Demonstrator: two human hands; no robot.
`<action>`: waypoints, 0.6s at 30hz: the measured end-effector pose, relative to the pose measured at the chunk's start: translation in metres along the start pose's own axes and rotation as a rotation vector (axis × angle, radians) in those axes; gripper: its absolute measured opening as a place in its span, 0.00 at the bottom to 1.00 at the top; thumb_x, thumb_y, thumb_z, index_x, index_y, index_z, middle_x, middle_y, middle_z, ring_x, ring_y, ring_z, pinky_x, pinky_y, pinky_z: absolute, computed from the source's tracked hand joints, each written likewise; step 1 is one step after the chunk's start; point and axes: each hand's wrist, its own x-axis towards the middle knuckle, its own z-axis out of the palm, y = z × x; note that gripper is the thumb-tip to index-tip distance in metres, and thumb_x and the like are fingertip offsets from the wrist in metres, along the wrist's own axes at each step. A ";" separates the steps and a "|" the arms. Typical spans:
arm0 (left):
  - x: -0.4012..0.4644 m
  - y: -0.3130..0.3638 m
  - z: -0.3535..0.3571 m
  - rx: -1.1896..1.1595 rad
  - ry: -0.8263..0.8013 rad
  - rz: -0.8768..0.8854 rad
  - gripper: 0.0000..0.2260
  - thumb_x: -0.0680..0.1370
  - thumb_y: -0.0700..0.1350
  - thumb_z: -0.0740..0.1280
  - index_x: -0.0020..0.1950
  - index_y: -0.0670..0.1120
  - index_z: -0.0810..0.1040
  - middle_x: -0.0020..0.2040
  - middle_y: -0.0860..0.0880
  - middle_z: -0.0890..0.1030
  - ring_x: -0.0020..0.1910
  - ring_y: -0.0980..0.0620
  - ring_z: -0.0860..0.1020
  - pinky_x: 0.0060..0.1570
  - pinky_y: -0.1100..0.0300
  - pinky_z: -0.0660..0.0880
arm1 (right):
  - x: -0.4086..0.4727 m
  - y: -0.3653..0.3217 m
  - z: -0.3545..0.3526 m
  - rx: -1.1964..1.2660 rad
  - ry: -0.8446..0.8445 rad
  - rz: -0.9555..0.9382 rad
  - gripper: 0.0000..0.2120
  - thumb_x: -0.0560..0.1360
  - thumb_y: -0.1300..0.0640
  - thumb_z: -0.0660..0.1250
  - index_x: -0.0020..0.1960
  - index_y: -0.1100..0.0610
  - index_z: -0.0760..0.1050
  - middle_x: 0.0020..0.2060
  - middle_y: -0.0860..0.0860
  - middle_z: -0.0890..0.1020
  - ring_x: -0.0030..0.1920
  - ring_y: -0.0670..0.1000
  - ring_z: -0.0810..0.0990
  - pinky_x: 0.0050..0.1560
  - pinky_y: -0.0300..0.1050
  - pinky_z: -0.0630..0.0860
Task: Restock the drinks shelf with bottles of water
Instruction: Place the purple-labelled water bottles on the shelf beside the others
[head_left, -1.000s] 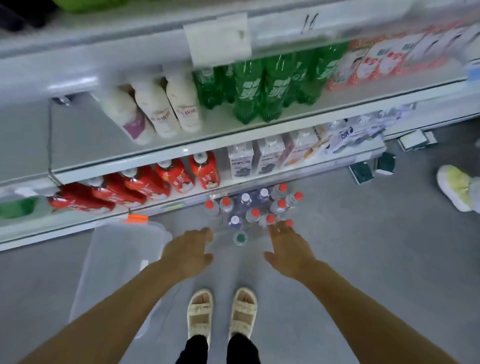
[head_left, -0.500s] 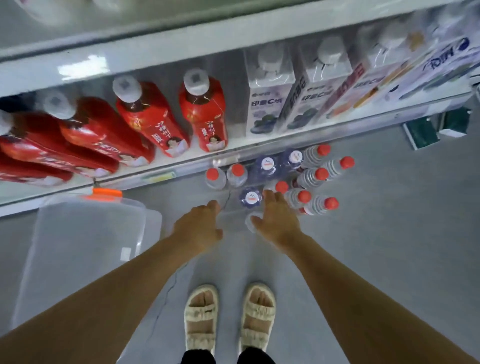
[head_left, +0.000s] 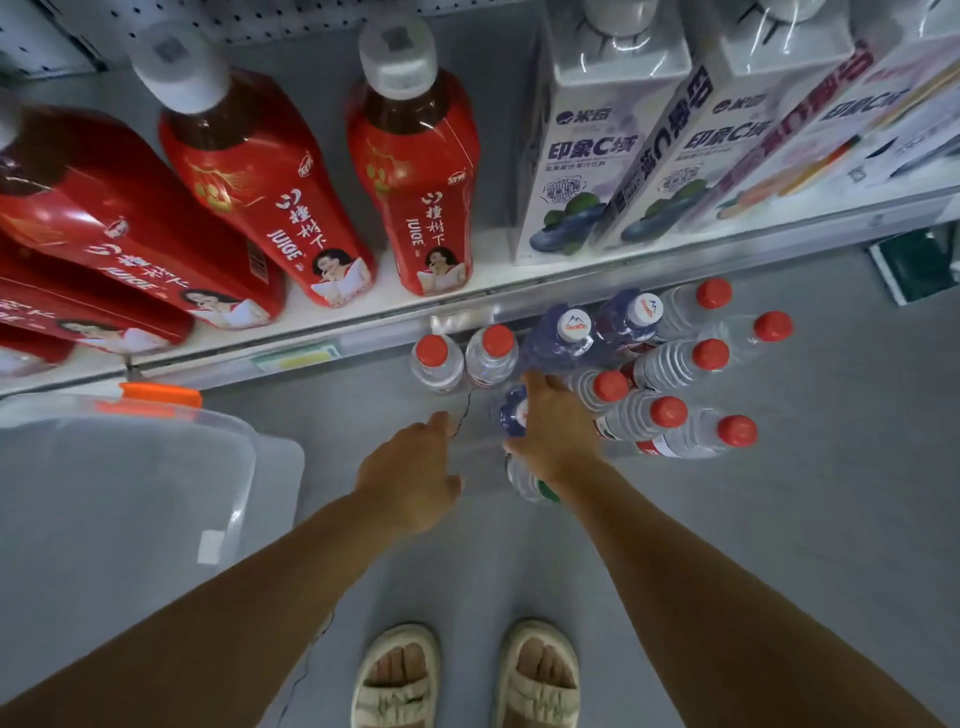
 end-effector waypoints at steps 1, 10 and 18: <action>0.000 -0.002 -0.001 0.007 0.002 0.003 0.24 0.76 0.49 0.66 0.69 0.50 0.62 0.63 0.47 0.74 0.60 0.46 0.74 0.57 0.54 0.73 | 0.002 -0.001 0.001 -0.022 0.020 -0.012 0.24 0.70 0.60 0.71 0.64 0.58 0.67 0.58 0.56 0.76 0.55 0.57 0.78 0.53 0.46 0.75; -0.027 0.002 -0.037 0.060 0.016 0.028 0.26 0.74 0.50 0.69 0.68 0.49 0.61 0.61 0.46 0.75 0.56 0.48 0.76 0.54 0.54 0.75 | -0.023 -0.014 -0.056 0.103 0.129 0.032 0.20 0.66 0.53 0.74 0.55 0.58 0.74 0.48 0.54 0.81 0.48 0.56 0.80 0.43 0.42 0.73; -0.109 0.059 -0.121 -0.054 0.022 0.135 0.33 0.72 0.45 0.71 0.73 0.49 0.59 0.67 0.47 0.71 0.64 0.49 0.72 0.61 0.58 0.70 | -0.088 -0.051 -0.223 0.283 0.046 0.085 0.18 0.59 0.44 0.78 0.40 0.54 0.77 0.38 0.48 0.81 0.41 0.48 0.79 0.42 0.40 0.75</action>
